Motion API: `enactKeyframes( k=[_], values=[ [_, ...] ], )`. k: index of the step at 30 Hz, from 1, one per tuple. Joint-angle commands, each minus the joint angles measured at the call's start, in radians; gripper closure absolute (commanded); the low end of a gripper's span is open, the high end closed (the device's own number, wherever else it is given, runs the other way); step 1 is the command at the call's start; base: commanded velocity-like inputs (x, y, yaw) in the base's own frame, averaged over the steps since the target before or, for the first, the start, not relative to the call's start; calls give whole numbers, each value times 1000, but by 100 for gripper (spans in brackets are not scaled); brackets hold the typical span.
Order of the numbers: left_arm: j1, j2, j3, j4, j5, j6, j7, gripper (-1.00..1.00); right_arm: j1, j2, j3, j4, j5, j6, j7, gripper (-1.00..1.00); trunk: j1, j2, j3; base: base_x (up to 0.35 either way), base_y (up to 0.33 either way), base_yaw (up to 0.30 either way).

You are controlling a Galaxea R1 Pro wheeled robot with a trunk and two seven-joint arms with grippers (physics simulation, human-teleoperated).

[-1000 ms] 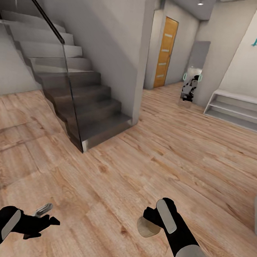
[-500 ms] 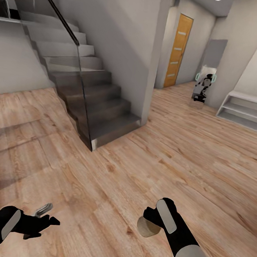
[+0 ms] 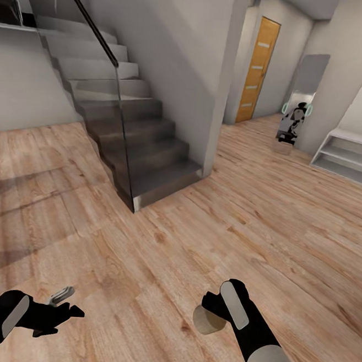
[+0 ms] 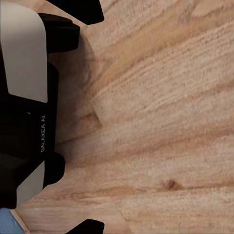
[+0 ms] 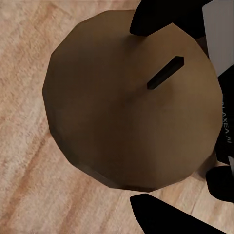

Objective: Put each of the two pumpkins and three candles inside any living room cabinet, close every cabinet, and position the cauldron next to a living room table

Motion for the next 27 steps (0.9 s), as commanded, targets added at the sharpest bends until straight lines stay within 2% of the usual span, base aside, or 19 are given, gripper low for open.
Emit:
enactKeyframes(
  k=[1,6,10,27],
  values=[
    [0,0,0,0,0,0,0,-100,0,0,0,1,-1,0,1,100,-4,7,3,0,0,0],
    [0,0,1,0,0,0,0,-100,0,1,0,2,-1,0,1,100,-23,42,19,0,0,19],
    [0,0,2,0,0,1,-1,-100,-1,3,1,2,-1,-1,-3,100,-38,70,32,0,0,194],
    [0,0,4,0,1,0,-2,-100,-2,2,1,3,-2,0,-1,100,-38,70,33,0,0,283]
  ],
)
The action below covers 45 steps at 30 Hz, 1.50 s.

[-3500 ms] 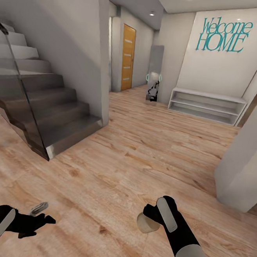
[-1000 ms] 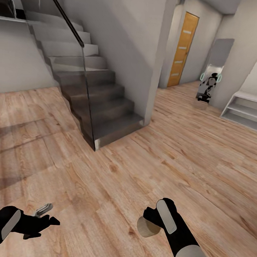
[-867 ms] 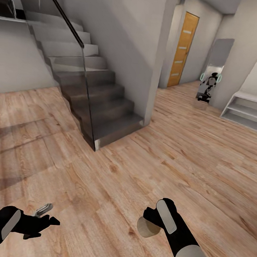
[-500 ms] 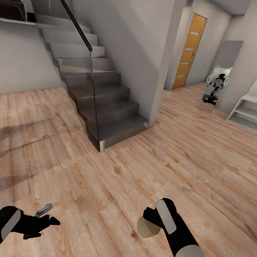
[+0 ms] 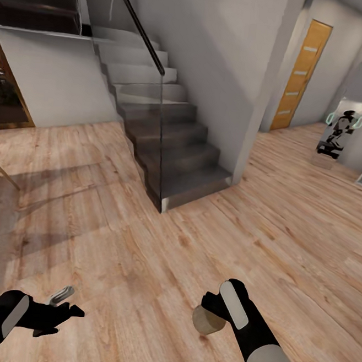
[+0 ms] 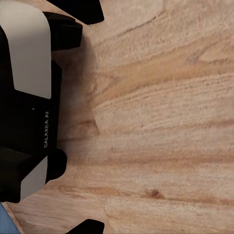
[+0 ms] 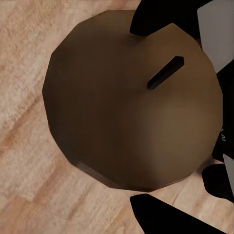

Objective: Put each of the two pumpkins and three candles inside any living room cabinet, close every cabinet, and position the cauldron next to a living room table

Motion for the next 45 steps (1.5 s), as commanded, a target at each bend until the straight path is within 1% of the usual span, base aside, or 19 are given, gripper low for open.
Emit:
enactKeyframes(
  k=[1,11,23,30,40,43,45],
  values=[
    [0,0,0,0,0,0,0,-100,0,0,0,0,-1,-1,1,100,0,0,0,0,0,290],
    [0,-2,-2,0,-1,-1,0,-100,0,1,1,26,0,-1,4,100,0,0,0,0,0,290],
    [0,-7,-2,0,-1,-1,0,-100,0,1,1,28,0,-1,4,100,0,0,-5,0,0,284],
    [0,-8,-1,0,-1,-1,1,-100,0,1,1,28,0,0,4,100,-27,49,12,0,0,264],
    [0,-7,1,0,-1,0,1,-100,0,1,1,28,0,1,4,100,-27,49,2,0,0,243],
    [0,-7,0,0,-1,0,1,-100,0,1,1,29,0,1,4,100,-38,70,8,0,0,231],
    [0,-7,0,0,-1,0,1,-100,0,1,1,29,0,1,4,100,-38,70,6,0,0,225]
  ],
)
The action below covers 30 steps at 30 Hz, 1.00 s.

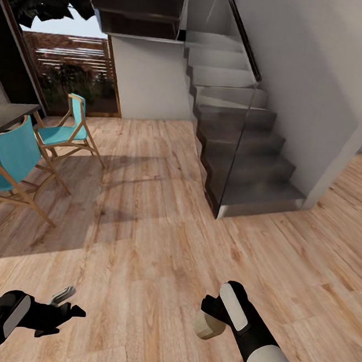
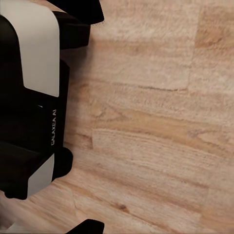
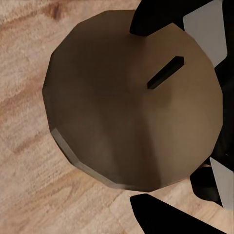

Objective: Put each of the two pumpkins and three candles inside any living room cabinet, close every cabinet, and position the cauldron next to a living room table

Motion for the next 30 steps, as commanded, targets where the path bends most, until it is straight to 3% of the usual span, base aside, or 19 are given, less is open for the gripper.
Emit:
enactKeyframes(
  k=[1,30],
  values=[
    [0,0,0,0,0,0,0,-100,0,0,0,0,-1,-1,1,100,0,0,-1,0,0,223],
    [0,1,3,0,1,0,-1,-100,0,-8,1,9,-3,0,2,100,0,0,-36,0,0,202]
  ],
)
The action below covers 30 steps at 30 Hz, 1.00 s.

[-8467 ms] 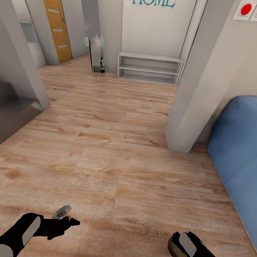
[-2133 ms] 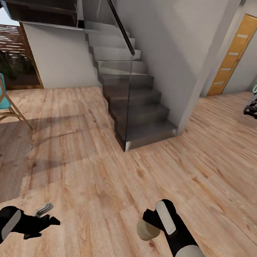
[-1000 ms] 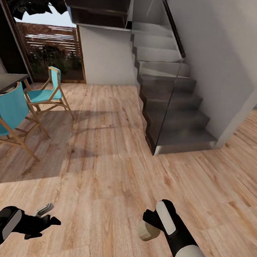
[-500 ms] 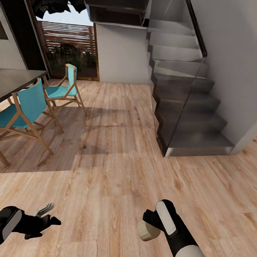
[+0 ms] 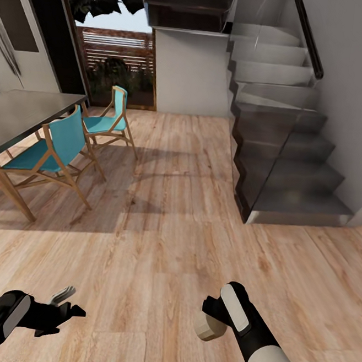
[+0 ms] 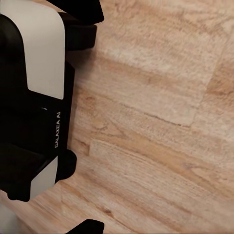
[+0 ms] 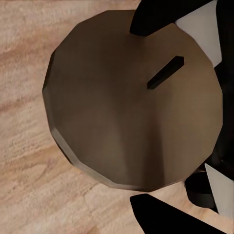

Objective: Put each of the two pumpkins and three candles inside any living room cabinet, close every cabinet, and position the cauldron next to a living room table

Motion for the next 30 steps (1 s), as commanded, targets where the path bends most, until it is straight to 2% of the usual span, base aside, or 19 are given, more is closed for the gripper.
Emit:
enactKeyframes(
  k=[1,9,30],
  values=[
    [0,0,0,0,0,1,0,-100,0,0,0,4,-1,-1,1,100,0,0,-1,0,0,184],
    [0,1,1,0,1,1,-4,-100,0,6,-1,26,3,-3,1,100,0,0,-12,0,0,183],
    [0,1,1,0,1,0,0,-100,0,0,0,26,0,-2,2,100,0,0,-39,0,0,183]
  ],
)
